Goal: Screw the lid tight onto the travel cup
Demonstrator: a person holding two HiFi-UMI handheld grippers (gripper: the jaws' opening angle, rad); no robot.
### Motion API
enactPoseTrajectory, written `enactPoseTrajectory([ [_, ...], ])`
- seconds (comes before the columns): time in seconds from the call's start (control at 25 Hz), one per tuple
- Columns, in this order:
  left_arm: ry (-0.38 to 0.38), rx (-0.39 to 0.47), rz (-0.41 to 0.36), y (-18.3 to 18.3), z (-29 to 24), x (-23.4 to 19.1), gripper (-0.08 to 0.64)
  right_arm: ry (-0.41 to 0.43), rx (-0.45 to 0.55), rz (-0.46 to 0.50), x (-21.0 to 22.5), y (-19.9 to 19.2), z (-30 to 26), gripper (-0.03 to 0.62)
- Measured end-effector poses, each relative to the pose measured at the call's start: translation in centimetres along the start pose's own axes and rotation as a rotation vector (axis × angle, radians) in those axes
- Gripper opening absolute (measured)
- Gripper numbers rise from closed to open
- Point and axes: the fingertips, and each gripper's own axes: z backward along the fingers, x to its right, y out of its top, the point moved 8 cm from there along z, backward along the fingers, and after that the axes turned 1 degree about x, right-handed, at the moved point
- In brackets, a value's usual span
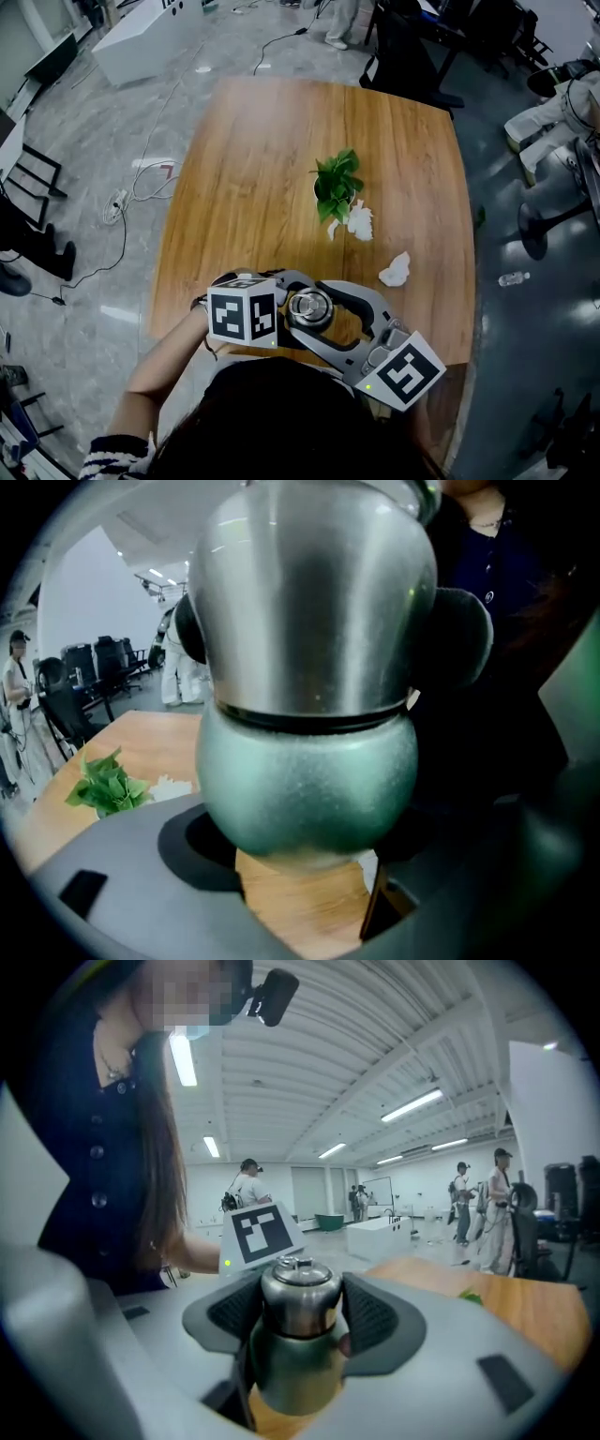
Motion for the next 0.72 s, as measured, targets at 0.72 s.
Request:
enactPoseTrajectory([
  [0.72, 0.098, -0.033, -0.021, -0.4, 0.3, 0.5, 0.388, 0.029, 0.040, 0.029, -0.7, -0.2, -0.4, 0.258],
])
